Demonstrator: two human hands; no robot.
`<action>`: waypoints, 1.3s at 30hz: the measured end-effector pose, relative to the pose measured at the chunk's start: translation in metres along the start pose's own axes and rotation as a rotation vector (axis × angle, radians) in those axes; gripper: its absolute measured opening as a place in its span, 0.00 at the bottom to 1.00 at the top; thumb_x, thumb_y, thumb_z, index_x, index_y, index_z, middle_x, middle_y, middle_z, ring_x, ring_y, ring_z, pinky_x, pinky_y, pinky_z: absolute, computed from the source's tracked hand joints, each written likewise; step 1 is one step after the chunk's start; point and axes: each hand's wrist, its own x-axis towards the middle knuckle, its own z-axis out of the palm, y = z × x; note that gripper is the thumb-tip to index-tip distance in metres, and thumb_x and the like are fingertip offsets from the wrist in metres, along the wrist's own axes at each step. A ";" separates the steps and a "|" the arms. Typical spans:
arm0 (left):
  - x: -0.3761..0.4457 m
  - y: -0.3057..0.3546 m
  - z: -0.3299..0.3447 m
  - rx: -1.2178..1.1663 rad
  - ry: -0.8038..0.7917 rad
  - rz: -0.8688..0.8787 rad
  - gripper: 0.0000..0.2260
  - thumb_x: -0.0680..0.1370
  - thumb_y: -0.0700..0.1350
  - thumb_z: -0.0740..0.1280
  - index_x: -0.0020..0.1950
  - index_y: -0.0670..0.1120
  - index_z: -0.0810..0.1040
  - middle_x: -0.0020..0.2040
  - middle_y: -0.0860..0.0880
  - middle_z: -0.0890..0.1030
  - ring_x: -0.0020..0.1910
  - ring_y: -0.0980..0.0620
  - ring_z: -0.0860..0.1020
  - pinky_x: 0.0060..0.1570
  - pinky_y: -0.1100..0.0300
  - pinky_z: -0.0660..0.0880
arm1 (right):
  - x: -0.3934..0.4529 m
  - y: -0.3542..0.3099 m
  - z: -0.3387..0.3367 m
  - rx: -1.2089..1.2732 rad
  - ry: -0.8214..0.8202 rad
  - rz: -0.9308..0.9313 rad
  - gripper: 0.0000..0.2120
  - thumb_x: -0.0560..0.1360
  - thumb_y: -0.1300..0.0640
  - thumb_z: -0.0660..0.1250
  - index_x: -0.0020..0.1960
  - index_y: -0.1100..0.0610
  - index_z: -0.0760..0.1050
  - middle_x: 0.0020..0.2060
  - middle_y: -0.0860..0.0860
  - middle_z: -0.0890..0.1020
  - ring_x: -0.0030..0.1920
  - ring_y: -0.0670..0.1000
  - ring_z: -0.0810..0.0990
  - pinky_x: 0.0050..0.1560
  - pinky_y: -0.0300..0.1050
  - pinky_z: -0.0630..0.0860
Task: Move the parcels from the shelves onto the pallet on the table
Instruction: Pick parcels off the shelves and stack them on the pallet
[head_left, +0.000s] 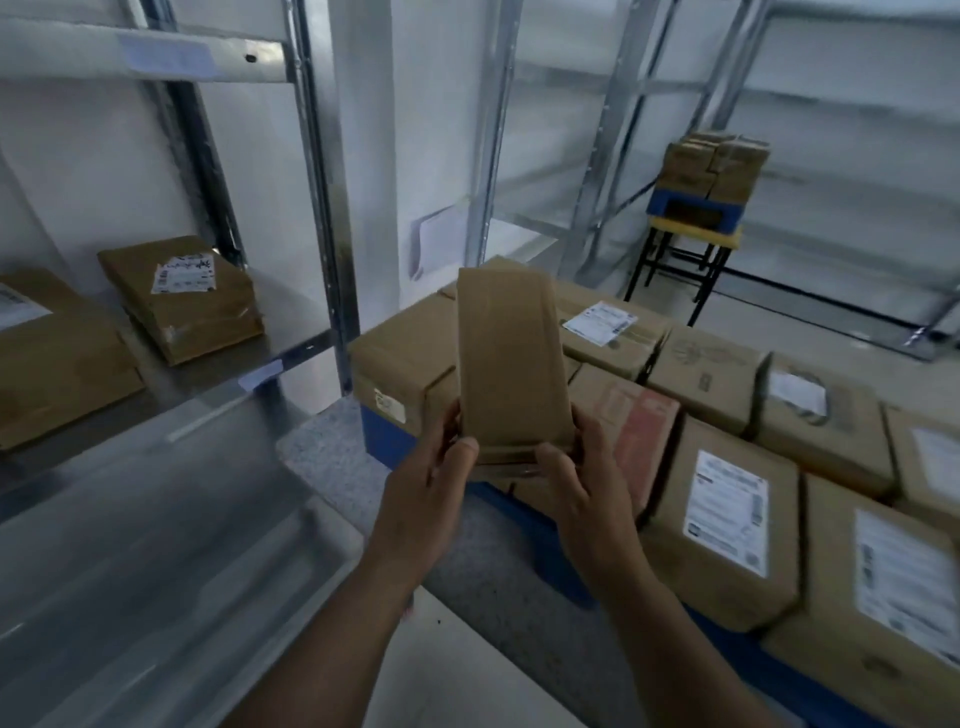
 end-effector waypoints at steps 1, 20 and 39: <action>-0.009 0.003 0.018 0.005 -0.019 0.008 0.23 0.73 0.62 0.56 0.69 0.66 0.64 0.64 0.59 0.74 0.61 0.58 0.73 0.63 0.50 0.71 | -0.011 0.005 -0.018 -0.003 0.020 -0.005 0.23 0.74 0.45 0.59 0.68 0.45 0.63 0.55 0.43 0.76 0.54 0.45 0.77 0.55 0.50 0.77; -0.096 0.083 0.270 -0.015 -0.535 0.233 0.13 0.82 0.48 0.54 0.58 0.67 0.68 0.51 0.71 0.74 0.52 0.71 0.73 0.52 0.69 0.72 | -0.142 0.032 -0.263 0.039 0.562 -0.035 0.21 0.76 0.45 0.63 0.67 0.45 0.64 0.58 0.45 0.76 0.56 0.39 0.77 0.52 0.36 0.76; -0.091 0.058 0.396 0.920 -0.802 0.438 0.21 0.80 0.50 0.58 0.72 0.46 0.63 0.67 0.45 0.68 0.65 0.46 0.66 0.63 0.51 0.67 | -0.196 0.129 -0.346 -0.014 0.595 0.479 0.19 0.81 0.55 0.58 0.71 0.49 0.64 0.50 0.44 0.80 0.49 0.46 0.80 0.46 0.41 0.78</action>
